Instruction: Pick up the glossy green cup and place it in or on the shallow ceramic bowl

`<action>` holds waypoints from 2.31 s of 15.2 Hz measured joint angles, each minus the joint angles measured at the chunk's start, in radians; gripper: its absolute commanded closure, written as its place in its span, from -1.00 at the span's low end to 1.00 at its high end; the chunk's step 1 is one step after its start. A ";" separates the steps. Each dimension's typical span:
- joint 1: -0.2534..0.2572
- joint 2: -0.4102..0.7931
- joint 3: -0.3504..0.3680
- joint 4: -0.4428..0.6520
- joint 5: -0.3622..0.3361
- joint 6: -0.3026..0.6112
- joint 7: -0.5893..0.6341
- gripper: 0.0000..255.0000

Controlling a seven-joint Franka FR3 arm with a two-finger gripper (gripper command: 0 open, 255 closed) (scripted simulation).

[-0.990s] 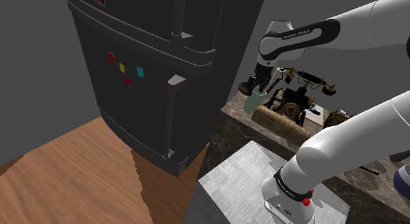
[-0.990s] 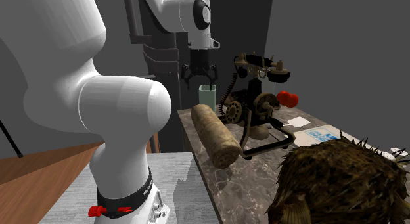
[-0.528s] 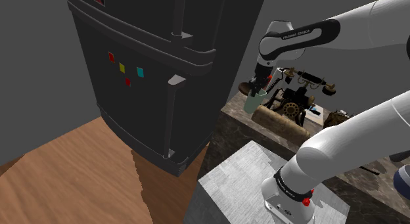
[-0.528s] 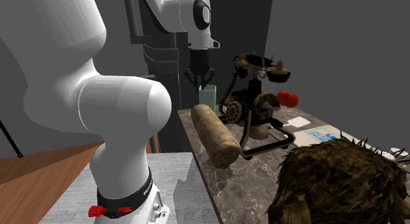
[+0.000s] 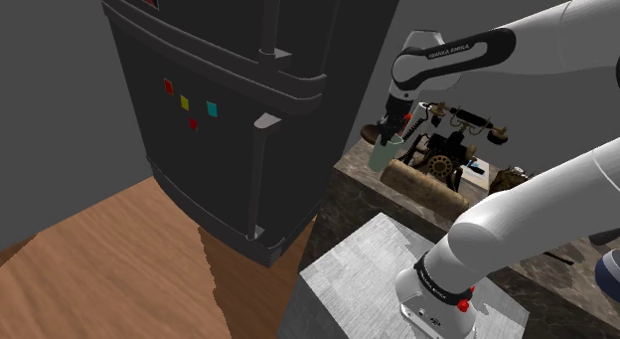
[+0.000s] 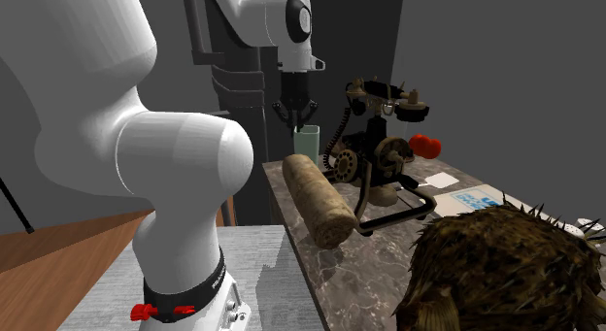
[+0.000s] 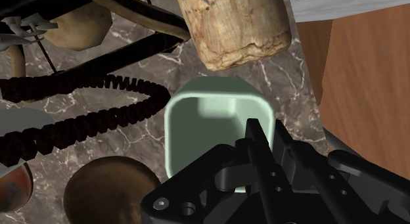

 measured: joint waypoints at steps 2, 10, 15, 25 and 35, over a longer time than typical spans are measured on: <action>0.000 -0.009 0.002 0.016 0.000 -0.026 0.000 1.00; 0.001 -0.051 0.014 0.088 0.000 -0.139 0.002 1.00; 0.002 -0.073 0.020 0.138 0.001 -0.211 0.001 1.00; 0.004 -0.048 0.018 0.278 0.011 -0.325 -0.019 1.00; -0.029 0.314 -0.075 0.755 0.098 -0.447 -0.186 1.00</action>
